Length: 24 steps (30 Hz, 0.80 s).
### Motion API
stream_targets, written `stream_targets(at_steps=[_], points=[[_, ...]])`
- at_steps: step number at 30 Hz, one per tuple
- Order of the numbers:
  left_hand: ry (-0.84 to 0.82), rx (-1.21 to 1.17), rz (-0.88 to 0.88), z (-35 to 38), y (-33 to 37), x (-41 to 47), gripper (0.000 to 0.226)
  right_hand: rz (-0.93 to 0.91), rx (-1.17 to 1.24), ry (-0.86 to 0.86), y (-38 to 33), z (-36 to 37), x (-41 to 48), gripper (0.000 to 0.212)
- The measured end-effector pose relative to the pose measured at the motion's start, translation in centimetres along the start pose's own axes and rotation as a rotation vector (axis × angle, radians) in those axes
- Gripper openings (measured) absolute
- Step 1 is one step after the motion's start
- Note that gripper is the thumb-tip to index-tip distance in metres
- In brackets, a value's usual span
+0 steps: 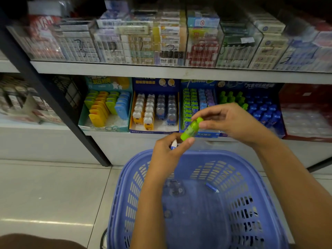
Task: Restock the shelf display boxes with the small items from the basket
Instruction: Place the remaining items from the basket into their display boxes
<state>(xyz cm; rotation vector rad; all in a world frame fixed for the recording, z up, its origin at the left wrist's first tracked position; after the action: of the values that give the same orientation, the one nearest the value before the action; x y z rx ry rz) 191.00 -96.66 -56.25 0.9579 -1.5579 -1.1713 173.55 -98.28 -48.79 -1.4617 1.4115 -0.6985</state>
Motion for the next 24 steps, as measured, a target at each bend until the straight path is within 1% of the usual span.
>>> stream_targets(at_steps=[1, 3, 5, 8, 10, 13, 15, 17, 19, 21, 24], points=[[-0.036, -0.037, -0.018, -0.1, 0.0, -0.1, 0.032, 0.007, 0.051, -0.019, 0.1, -0.4, -0.1, 0.019], [-0.063, -0.069, -0.023, 0.1, 0.1, -0.2, 0.025, 0.026, 0.094, -0.036, 0.2, -0.8, -0.1, 0.022], [0.003, -0.046, -0.022, 0.5, -0.1, 0.0, 0.018, 0.060, 0.114, -0.024, 0.4, -0.9, 0.1, 0.026], [0.180, 0.047, -0.004, 0.8, -0.7, 0.5, 0.030, 0.125, 0.160, 0.063, 0.6, -0.9, 0.3, 0.029], [0.256, 0.093, 0.040, 1.2, -0.6, 0.6, 0.031, 0.150, 0.165, 0.120, 0.7, -0.7, 0.4, 0.031], [0.307, 0.148, 0.119, 2.0, -0.6, 0.6, 0.027, 0.174, 0.159, 0.151, 0.7, -0.3, 0.4, 0.033], [0.296, 0.143, 0.124, 2.5, -0.8, 0.8, 0.026, 0.170, 0.126, 0.199, 0.5, -0.4, 0.5, 0.028], [0.278, 0.135, 0.059, 2.7, -1.2, 1.1, 0.019, 0.147, 0.040, 0.286, 0.3, -1.2, 0.8, 0.022], [0.310, 0.050, -0.051, 2.6, -2.0, 1.1, 0.007, 0.114, -0.124, 0.383, 0.1, -2.4, 1.4, 0.021], [0.346, -0.091, -0.155, 2.1, -2.6, 0.9, 0.022, 0.091, -0.313, 0.420, -0.3, -3.2, 2.5, 0.024], [0.379, -0.280, -0.287, 1.4, -3.0, 0.9, 0.040, 0.102, -0.520, 0.398, -0.6, -3.4, 4.4, 0.031]])
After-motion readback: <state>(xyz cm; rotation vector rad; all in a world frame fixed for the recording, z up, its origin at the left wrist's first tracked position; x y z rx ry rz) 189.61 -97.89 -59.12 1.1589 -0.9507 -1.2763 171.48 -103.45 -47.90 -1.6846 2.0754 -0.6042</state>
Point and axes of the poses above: each hand's wrist, its own x-axis towards the middle knuckle, its own z-axis out of the palm, y = z × x, the point moved 2 cm from there along x, towards the middle knuckle, and after that the axes turned 13 degrees about z, right-handed, at the moved point
